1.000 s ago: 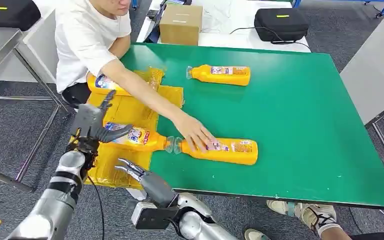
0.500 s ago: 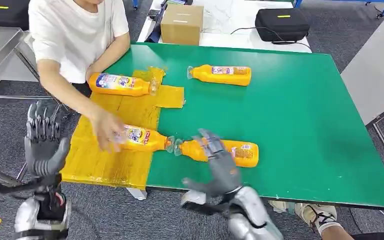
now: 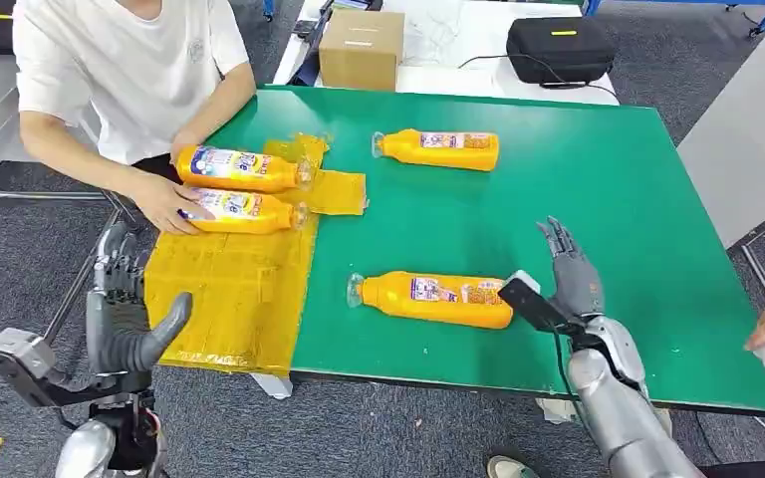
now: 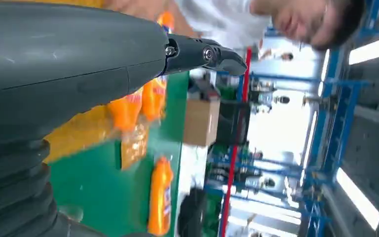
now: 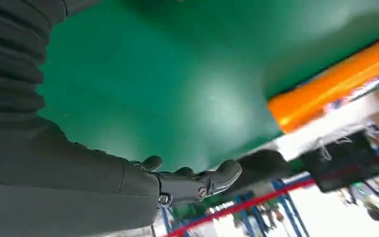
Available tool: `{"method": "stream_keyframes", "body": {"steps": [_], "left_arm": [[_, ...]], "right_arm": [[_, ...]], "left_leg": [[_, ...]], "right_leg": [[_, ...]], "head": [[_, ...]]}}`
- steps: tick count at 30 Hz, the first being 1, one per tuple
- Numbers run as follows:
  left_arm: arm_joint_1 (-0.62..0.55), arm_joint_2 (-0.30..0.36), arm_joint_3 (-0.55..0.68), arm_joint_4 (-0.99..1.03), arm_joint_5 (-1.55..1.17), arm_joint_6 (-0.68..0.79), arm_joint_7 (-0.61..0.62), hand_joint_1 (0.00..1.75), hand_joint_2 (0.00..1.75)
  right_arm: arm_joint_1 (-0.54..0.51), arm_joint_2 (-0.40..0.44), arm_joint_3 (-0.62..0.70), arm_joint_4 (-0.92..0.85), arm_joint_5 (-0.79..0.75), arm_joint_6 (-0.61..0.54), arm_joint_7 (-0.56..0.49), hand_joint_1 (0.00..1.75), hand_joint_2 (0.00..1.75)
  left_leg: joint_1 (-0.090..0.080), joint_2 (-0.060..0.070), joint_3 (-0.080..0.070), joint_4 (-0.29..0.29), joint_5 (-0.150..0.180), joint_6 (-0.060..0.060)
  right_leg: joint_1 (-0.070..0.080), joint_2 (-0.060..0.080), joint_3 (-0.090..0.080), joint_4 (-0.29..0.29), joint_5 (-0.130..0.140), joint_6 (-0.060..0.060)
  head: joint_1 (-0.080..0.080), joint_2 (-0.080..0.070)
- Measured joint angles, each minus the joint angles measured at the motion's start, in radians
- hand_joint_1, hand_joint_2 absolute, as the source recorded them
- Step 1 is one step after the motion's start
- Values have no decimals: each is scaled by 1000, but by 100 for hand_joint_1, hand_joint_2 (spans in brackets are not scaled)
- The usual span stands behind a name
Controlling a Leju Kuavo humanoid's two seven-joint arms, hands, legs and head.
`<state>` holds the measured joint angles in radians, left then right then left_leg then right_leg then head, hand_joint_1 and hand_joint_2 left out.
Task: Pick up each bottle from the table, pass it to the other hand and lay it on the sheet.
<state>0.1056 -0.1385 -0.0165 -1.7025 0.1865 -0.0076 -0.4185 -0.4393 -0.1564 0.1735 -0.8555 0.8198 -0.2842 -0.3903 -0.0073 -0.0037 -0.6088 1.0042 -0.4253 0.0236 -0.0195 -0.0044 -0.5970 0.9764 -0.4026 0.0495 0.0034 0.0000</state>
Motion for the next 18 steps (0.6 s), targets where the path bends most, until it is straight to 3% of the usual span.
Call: {"method": "stream_keyframes", "body": {"steps": [9,18], "left_arm": [[-16,3,-55,0,-8,18,-2,0,175],[-25,7,-69,8,-12,39,-18,0,175]], "right_arm": [[-141,29,-3,210,43,41,8,0,175],[-170,64,13,278,43,1,-35,0,175]], "left_leg": [[0,0,1,0,0,0],[0,0,1,0,0,0]], "right_leg": [[0,0,0,0,0,0],[0,0,1,0,0,0]], "head": [[0,0],[0,0]]}}
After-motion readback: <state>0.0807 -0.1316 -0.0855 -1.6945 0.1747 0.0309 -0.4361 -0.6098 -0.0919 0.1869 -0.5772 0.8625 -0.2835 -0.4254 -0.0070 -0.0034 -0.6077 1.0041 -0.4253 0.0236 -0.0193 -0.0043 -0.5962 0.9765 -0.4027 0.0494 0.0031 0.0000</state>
